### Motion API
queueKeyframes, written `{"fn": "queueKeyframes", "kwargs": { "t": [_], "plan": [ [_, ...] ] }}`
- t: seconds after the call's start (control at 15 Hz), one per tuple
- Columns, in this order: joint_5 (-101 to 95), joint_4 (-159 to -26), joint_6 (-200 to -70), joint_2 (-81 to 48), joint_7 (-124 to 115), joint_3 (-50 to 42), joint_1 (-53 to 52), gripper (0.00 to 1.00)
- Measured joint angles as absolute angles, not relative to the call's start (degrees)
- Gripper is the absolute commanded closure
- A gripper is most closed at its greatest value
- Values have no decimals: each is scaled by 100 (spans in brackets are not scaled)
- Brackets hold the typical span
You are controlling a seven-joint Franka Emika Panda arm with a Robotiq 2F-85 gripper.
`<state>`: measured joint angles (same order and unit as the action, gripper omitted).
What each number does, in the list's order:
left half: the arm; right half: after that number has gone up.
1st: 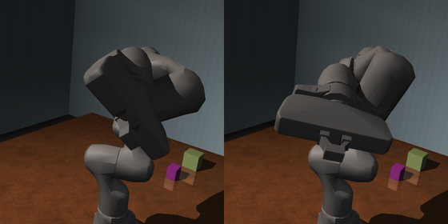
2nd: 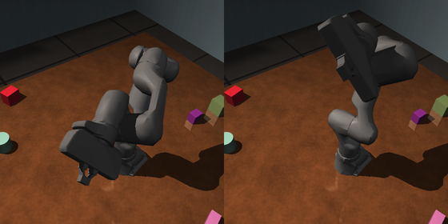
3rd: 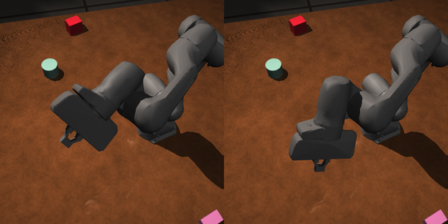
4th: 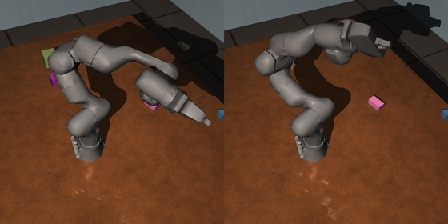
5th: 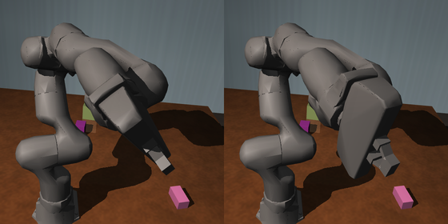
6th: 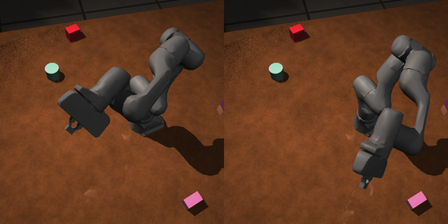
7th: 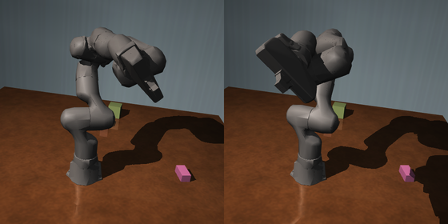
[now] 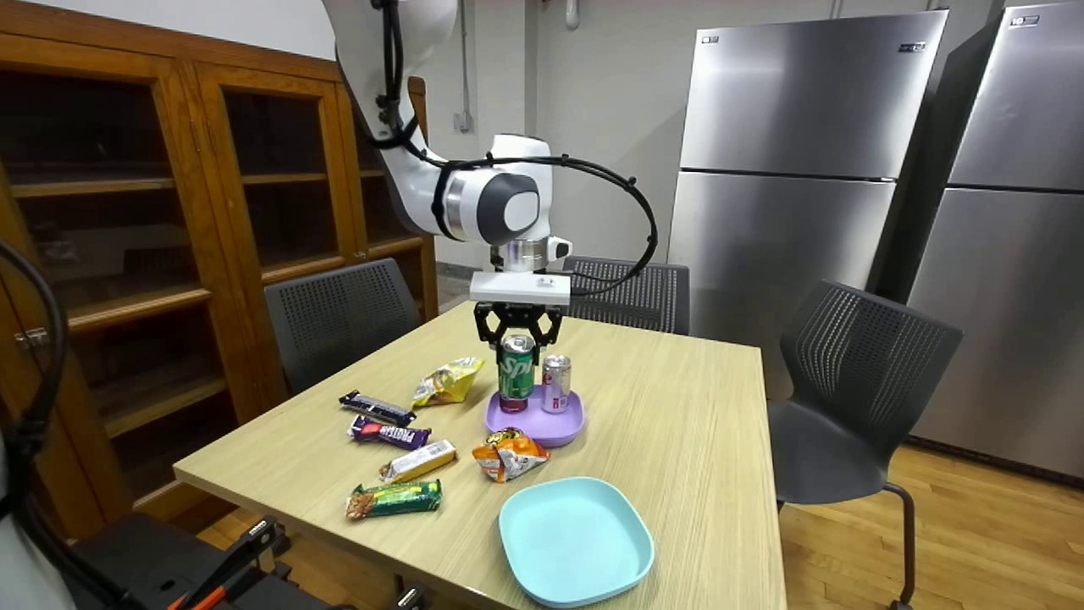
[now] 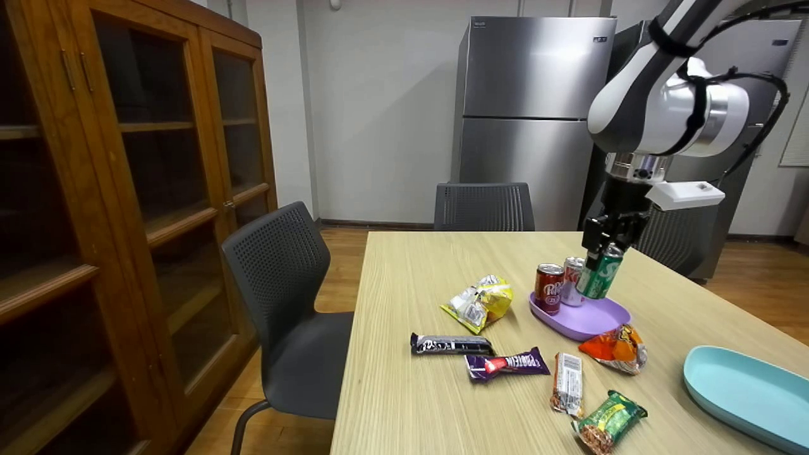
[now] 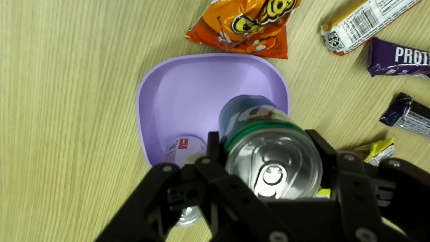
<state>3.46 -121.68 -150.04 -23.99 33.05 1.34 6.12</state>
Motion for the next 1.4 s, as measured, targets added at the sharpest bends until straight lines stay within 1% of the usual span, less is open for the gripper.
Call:
{"fn": "queueKeyframes", "kwargs": {
  "t": [0.53,1.07,1.13,1.2,1.27,1.4],
  "plan": [
    [-215,-11299,-14687,-3266,2960,71,614,62],
    [-327,-10828,-14473,-3737,2815,65,613,62],
    [-333,-10786,-14458,-3776,2801,65,613,52],
    [-337,-10752,-14434,-3805,2786,65,613,12],
    [-339,-10722,-14401,-3826,2770,65,613,10],
    [-340,-10685,-14355,-3836,2754,65,613,0]
  ]
}}
